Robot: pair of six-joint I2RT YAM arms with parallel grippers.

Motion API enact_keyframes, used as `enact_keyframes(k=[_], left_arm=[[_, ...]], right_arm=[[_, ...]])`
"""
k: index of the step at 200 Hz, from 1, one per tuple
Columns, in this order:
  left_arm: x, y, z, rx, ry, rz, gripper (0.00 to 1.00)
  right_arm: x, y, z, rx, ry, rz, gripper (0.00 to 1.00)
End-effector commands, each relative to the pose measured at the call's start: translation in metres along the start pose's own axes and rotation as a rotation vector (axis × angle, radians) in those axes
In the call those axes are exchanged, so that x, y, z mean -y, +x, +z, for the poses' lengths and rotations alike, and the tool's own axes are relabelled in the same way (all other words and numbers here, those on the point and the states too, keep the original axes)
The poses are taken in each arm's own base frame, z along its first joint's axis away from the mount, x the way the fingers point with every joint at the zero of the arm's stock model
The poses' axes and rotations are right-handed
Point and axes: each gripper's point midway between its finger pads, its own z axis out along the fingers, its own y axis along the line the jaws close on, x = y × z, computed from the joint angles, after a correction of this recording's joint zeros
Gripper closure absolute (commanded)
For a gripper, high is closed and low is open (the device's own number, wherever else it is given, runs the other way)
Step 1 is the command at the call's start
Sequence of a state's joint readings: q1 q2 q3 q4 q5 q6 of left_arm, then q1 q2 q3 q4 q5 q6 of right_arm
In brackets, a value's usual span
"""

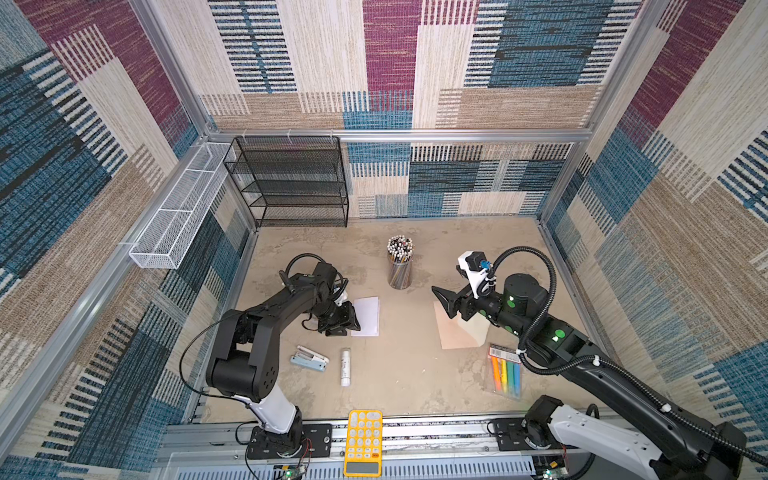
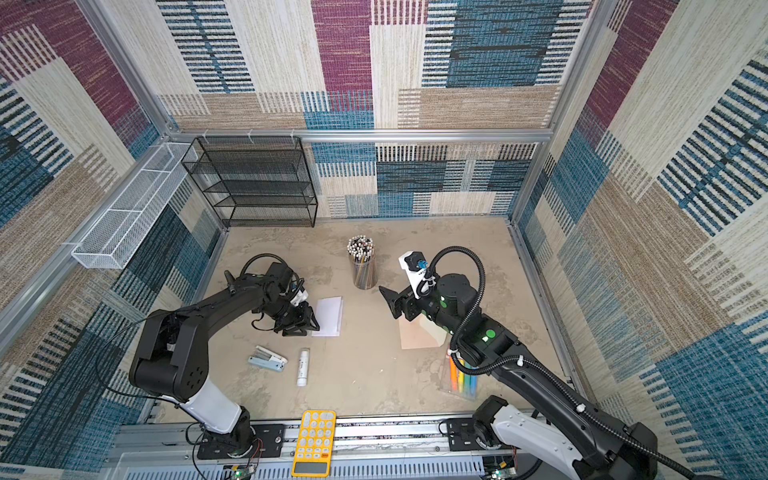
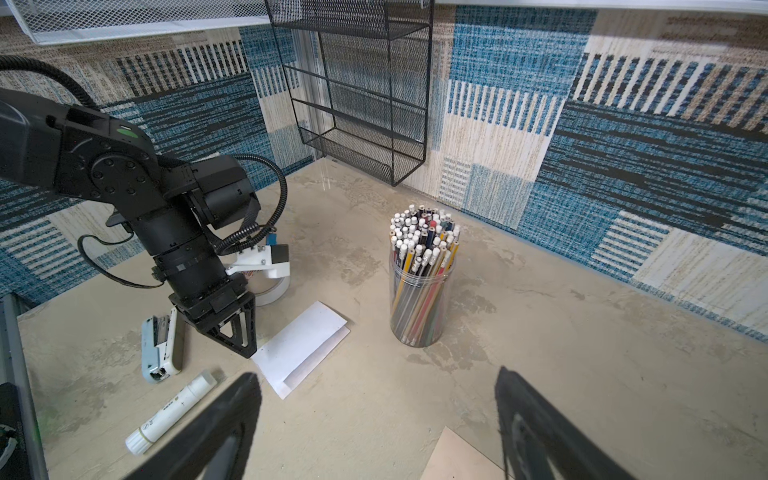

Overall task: Place the letter into the envelope and seal it
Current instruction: 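Lay the folded sheet flat on the table and open the left gripper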

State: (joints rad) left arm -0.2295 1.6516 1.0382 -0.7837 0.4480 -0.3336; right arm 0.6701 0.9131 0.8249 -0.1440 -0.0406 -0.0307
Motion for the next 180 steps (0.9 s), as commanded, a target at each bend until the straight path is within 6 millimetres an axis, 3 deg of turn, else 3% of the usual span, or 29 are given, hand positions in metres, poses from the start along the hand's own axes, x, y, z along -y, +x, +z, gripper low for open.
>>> enact_keyframes(k=[1, 57, 103, 138, 151, 180], left_arm=[[0.000, 0.005, -0.009, -0.001, -0.021, 0.041, 0.46], [0.024, 0.000, -0.058, 0.136, 0.012, 0.149, 0.44], [0.051, -0.001, -0.114, 0.336, 0.046, 0.287, 0.46], [0.066, -0.003, -0.145, 0.482, 0.083, 0.351, 0.49], [0.073, -0.002, -0.153, 0.533, 0.109, 0.373, 0.50], [0.085, -0.001, -0.163, 0.617, 0.163, 0.405, 0.52]], right_arm=[[0.004, -0.006, -0.001, 0.011, 0.023, 0.008, 0.08], [0.009, -0.011, 0.003, 0.048, 0.051, 0.059, 0.07], [0.015, 0.001, 0.015, 0.006, 0.084, 0.105, 0.06], [0.020, 0.022, 0.032, -0.085, 0.105, 0.172, 0.06], [0.031, 0.035, 0.036, -0.136, 0.150, 0.221, 0.05], [0.084, 0.062, 0.024, -0.174, 0.305, 0.422, 0.09]])
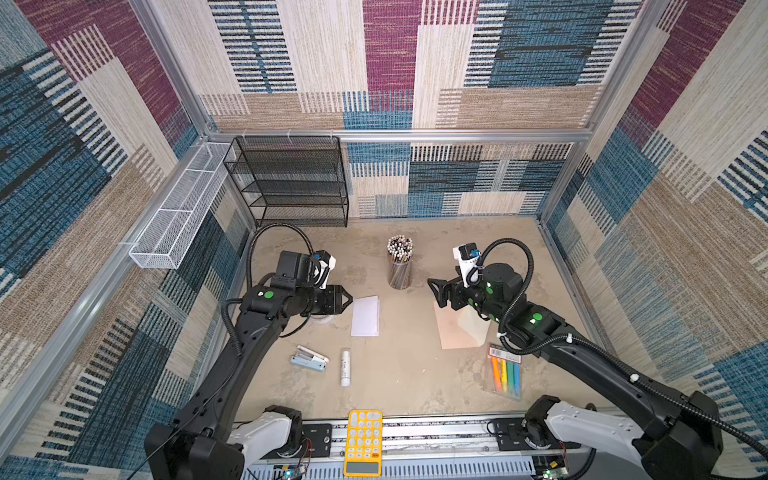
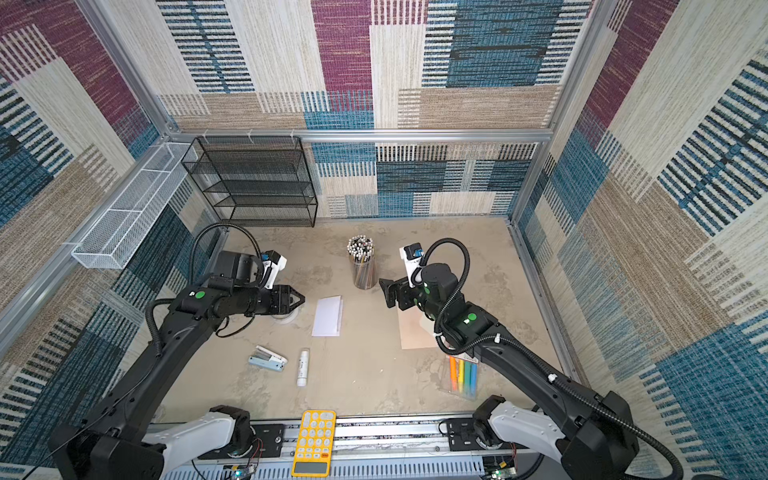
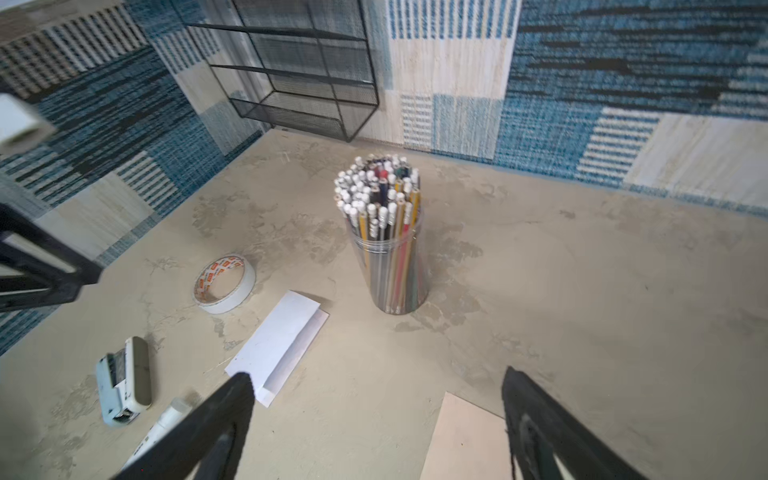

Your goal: Place the letter into the envelope and seal it

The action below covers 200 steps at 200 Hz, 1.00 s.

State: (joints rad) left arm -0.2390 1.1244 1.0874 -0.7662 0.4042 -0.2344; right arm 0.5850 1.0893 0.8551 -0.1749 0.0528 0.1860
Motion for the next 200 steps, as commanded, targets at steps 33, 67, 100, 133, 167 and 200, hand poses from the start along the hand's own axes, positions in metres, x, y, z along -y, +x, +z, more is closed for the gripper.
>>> enact_keyframes(k=[33, 67, 100, 133, 167, 200], left_arm=[[0.030, -0.009, -0.003, 0.101, 0.104, 0.069, 0.55], [0.050, 0.003, 0.009, 0.099, 0.146, 0.136, 0.56], [0.059, 0.001, 0.016, 0.132, 0.197, 0.111, 0.56], [0.064, -0.001, 0.018, 0.130, 0.205, 0.122, 0.57], [0.065, 0.001, 0.019, 0.124, 0.202, 0.134, 0.56], [0.066, 0.006, 0.023, 0.121, 0.211, 0.129, 0.55]], right_arm=[[0.100, 0.044, -0.008, -0.123, 0.214, 0.349, 0.12], [0.122, 0.094, -0.001, -0.289, 0.166, 0.552, 0.20], [0.129, 0.118, 0.000, -0.350, 0.172, 0.635, 0.24], [0.143, 0.140, -0.007, -0.392, 0.231, 0.672, 0.23], [0.148, 0.161, -0.004, -0.448, 0.238, 0.655, 0.23], [0.146, 0.176, 0.004, -0.506, 0.203, 0.637, 0.33]])
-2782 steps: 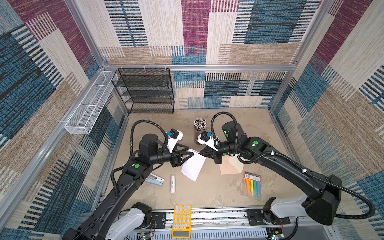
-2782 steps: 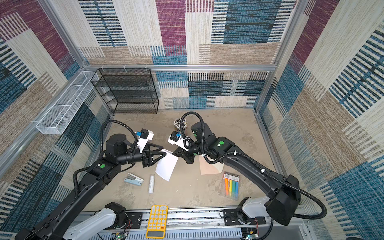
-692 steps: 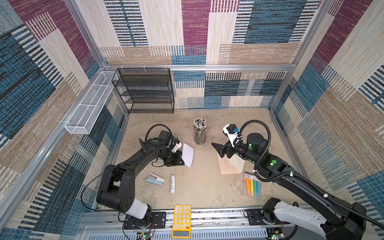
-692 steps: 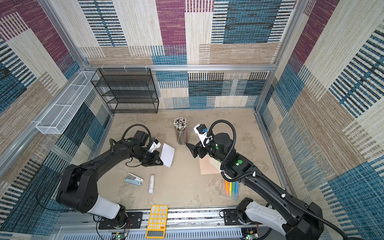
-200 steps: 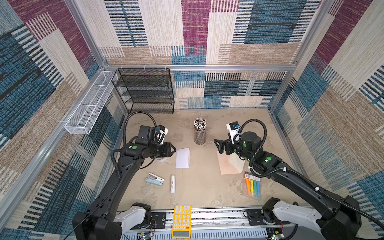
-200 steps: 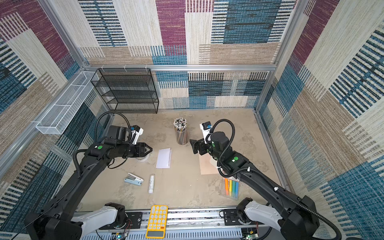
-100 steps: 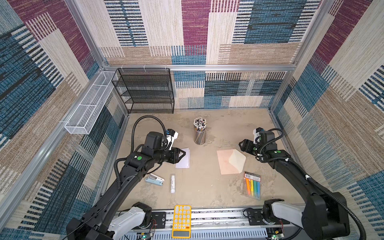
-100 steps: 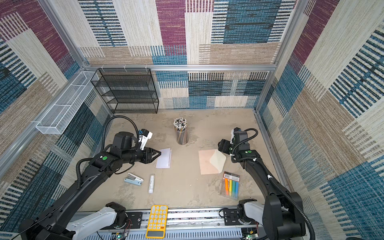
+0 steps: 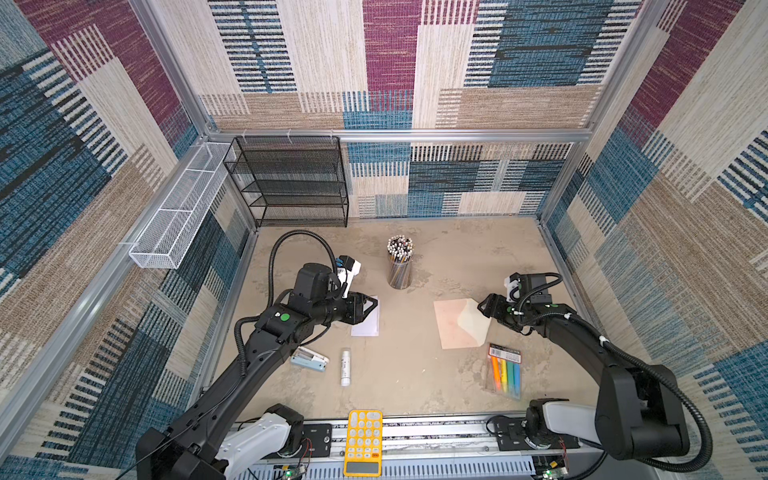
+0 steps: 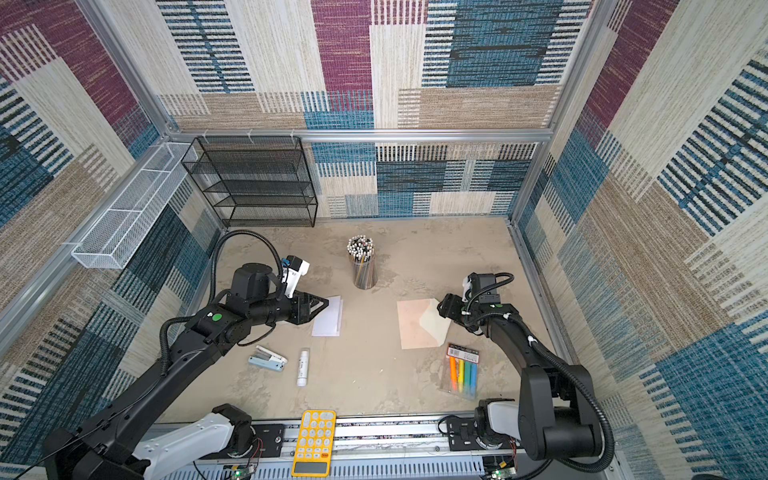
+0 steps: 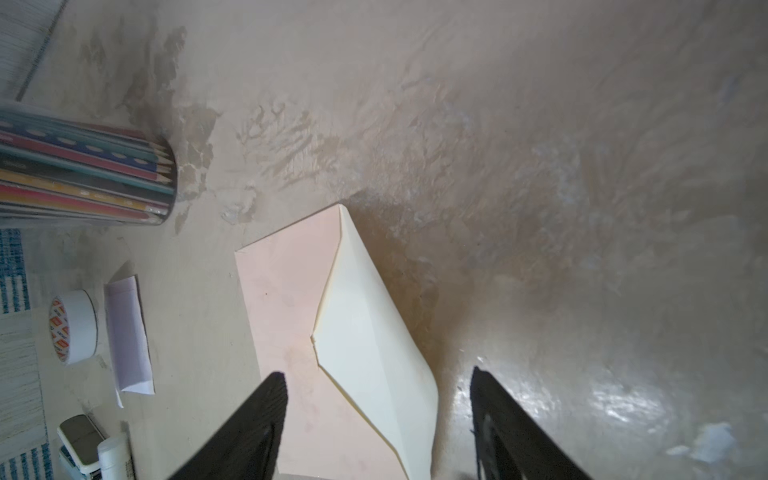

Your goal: Place the letter into the envelope and seal it

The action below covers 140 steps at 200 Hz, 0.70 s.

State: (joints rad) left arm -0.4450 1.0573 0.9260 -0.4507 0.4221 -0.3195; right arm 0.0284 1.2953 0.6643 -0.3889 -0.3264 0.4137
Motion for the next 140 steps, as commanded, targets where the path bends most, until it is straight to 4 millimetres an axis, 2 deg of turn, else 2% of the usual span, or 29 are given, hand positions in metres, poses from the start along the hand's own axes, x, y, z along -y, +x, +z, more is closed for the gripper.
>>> enact_keyframes(k=[1, 39, 75, 90, 140], left_arm=[[0.002, -0.004, 0.001, 0.028, 0.011, -0.005, 0.55], [0.004, -0.003, -0.001, 0.038, 0.006, -0.014, 0.56], [0.002, -0.002, -0.008, 0.069, -0.017, -0.022, 0.57], [0.004, -0.002, -0.012, 0.081, -0.018, -0.023, 0.57], [0.004, 0.002, -0.021, 0.100, -0.026, -0.023, 0.57]], right_arm=[[-0.002, 0.002, 0.007, -0.024, -0.021, -0.040, 0.34], [0.002, -0.002, 0.016, -0.032, -0.003, -0.098, 0.54], [0.002, -0.002, 0.024, -0.056, -0.012, -0.138, 0.67], [-0.001, 0.001, 0.025, -0.069, -0.034, -0.143, 0.70], [-0.002, 0.012, 0.026, -0.087, -0.068, -0.135, 0.70]])
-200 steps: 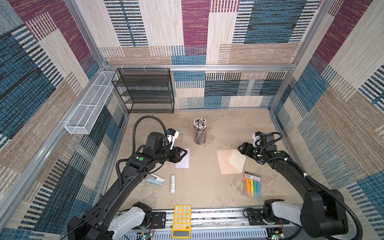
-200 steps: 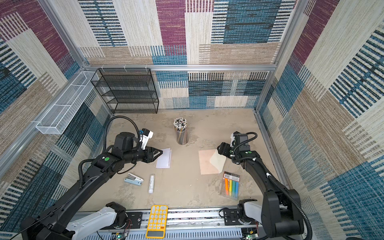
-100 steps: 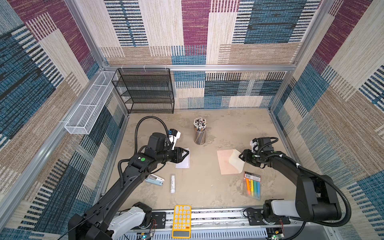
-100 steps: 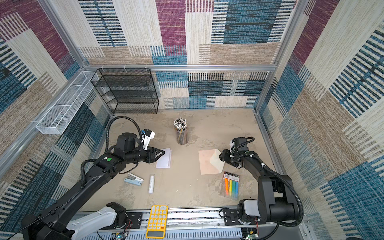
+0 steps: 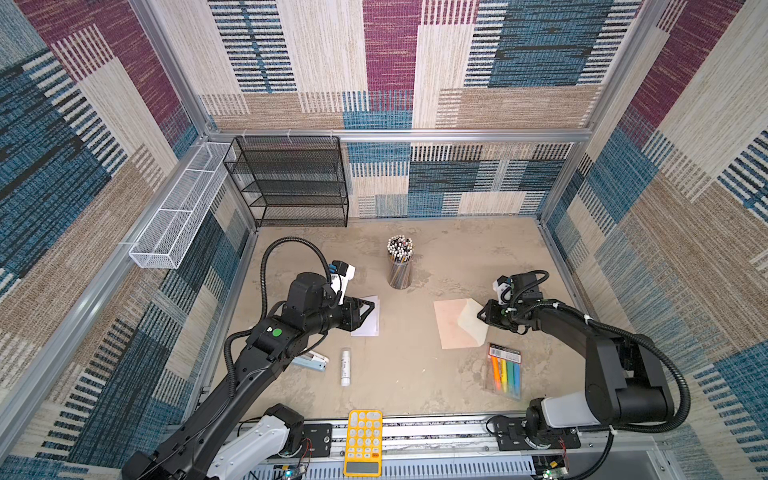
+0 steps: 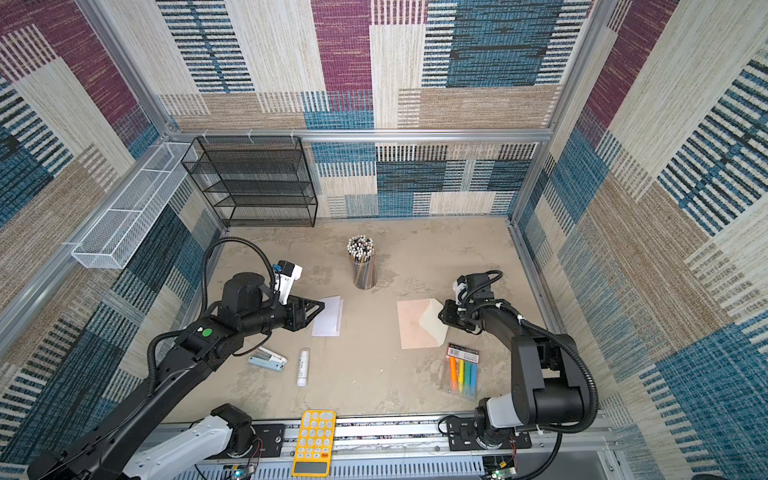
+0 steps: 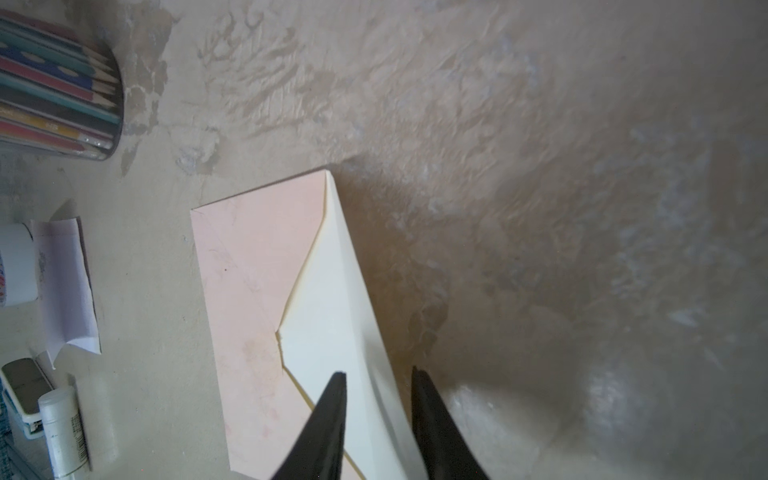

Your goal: Place the letter into the envelope and seal it

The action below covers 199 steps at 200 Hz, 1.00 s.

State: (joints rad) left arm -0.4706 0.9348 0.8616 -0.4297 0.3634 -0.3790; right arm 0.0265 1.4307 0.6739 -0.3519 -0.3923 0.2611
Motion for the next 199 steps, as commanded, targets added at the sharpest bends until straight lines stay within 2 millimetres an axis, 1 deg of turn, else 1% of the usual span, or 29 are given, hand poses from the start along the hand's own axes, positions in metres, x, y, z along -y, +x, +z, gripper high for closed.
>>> enact_keyframes(k=[1, 27, 57, 66, 79, 95, 131, 146, 167, 199], left_arm=[[-0.002, -0.002, -0.002, 0.022, -0.014, -0.007, 0.57], [-0.001, -0.001, -0.004, 0.015, -0.014, 0.002, 0.58], [-0.001, 0.000, -0.005, 0.015, -0.016, 0.007, 0.58], [-0.001, 0.000, -0.007, 0.019, -0.015, 0.009, 0.58], [-0.002, 0.001, -0.008, 0.022, -0.022, 0.006, 0.58], [-0.001, 0.000, -0.012, 0.038, -0.019, -0.001, 0.58], [0.002, 0.002, -0.023, 0.061, -0.015, -0.006, 0.58], [0.002, 0.004, -0.029, 0.068, -0.021, 0.004, 0.58], [0.001, 0.008, -0.035, 0.073, -0.030, 0.015, 0.58], [0.001, 0.009, -0.042, 0.090, -0.037, 0.014, 0.59]], right_arm=[[-0.006, -0.001, 0.000, 0.015, -0.036, -0.017, 0.70], [-0.005, 0.003, -0.001, 0.008, -0.035, -0.006, 0.78], [-0.008, 0.001, -0.006, 0.017, -0.041, 0.001, 0.85], [-0.011, 0.000, -0.008, 0.019, -0.049, 0.005, 0.88], [-0.015, -0.002, -0.014, 0.026, -0.054, 0.013, 0.89], [-0.022, -0.006, -0.024, 0.035, -0.069, 0.040, 0.92], [-0.052, -0.016, -0.053, 0.089, -0.154, 0.099, 0.99], [-0.066, -0.017, -0.063, 0.099, -0.183, 0.114, 1.00], [-0.092, -0.016, -0.075, 0.100, -0.235, 0.115, 1.00], [-0.135, -0.009, -0.087, 0.067, -0.323, 0.124, 1.00]])
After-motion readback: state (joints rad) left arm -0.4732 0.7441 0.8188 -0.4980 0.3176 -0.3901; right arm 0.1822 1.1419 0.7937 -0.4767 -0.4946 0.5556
